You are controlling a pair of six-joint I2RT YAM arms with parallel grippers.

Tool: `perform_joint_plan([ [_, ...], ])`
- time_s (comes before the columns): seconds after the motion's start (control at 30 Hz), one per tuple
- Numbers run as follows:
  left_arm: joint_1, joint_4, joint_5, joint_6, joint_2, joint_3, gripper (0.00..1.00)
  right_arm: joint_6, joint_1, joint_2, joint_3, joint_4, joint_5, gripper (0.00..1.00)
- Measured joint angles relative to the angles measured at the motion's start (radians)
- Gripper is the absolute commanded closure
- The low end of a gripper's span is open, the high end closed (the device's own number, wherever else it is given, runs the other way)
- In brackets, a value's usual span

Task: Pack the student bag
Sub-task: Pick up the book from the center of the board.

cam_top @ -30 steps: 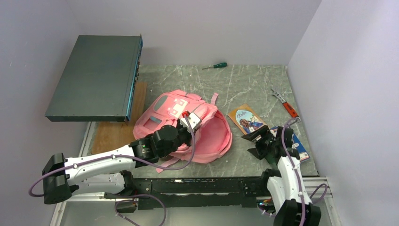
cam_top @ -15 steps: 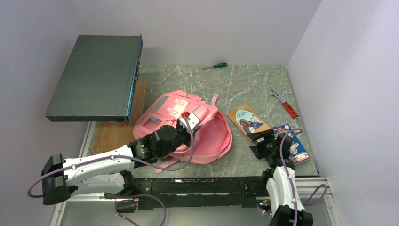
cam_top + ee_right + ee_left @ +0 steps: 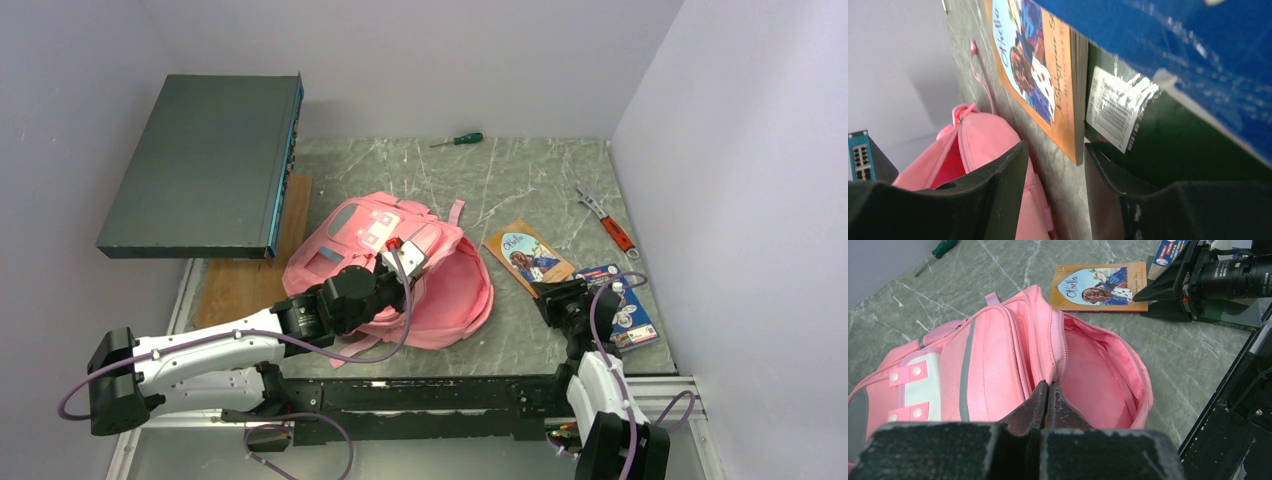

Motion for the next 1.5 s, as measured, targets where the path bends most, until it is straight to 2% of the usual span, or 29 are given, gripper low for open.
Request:
perform_joint_plan([
  [0.1,0.0,0.0,0.001,0.0,0.0,0.0,1.0,0.008,0.0,0.025,0.0,0.06,0.025,0.74],
  [0.13,0.0,0.0,0.001,0.0,0.0,0.0,1.0,0.01,0.0,0.031,0.0,0.08,0.033,0.86],
  [0.2,0.0,0.0,0.003,0.0,0.0,0.0,1.0,0.006,0.0,0.043,0.0,0.119,0.048,1.0],
  [0.33,0.0,-0.001,0.006,0.0,0.0,0.0,1.0,-0.001,0.0,0.062,0.0,0.192,0.052,1.0],
  [0.5,0.0,-0.003,0.004,-0.005,-0.002,0.0,1.0,-0.055,0.0,0.066,0.008,0.197,0.019,1.0],
  [0.6,0.0,-0.006,-0.003,-0.018,-0.011,0.0,1.0,-0.105,0.0,0.051,0.085,0.107,-0.023,1.0],
  [0.8,0.0,-0.038,-0.061,-0.091,-0.007,0.021,1.0,-0.246,0.007,-0.013,0.395,-0.168,-0.047,1.0],
  [1.0,-0.002,-0.04,-0.134,-0.143,0.015,0.038,1.0,-0.339,0.012,-0.005,0.608,-0.4,-0.095,1.0],
  [1.2,-0.004,-0.038,-0.212,-0.161,0.046,0.072,1.0,-0.402,0.013,0.027,0.722,-0.681,-0.204,1.0],
  [1.3,-0.004,-0.029,-0.233,-0.159,0.051,0.076,1.0,-0.422,0.014,0.04,0.76,-0.769,-0.276,1.0],
  [1.4,-0.004,-0.022,-0.241,-0.156,0.057,0.076,1.0,-0.412,0.027,0.039,0.758,-0.803,-0.367,1.0],
  [1.5,-0.004,-0.017,-0.241,-0.155,0.061,0.076,1.0,-0.361,0.064,0.037,0.71,-0.752,-0.451,1.0],
])
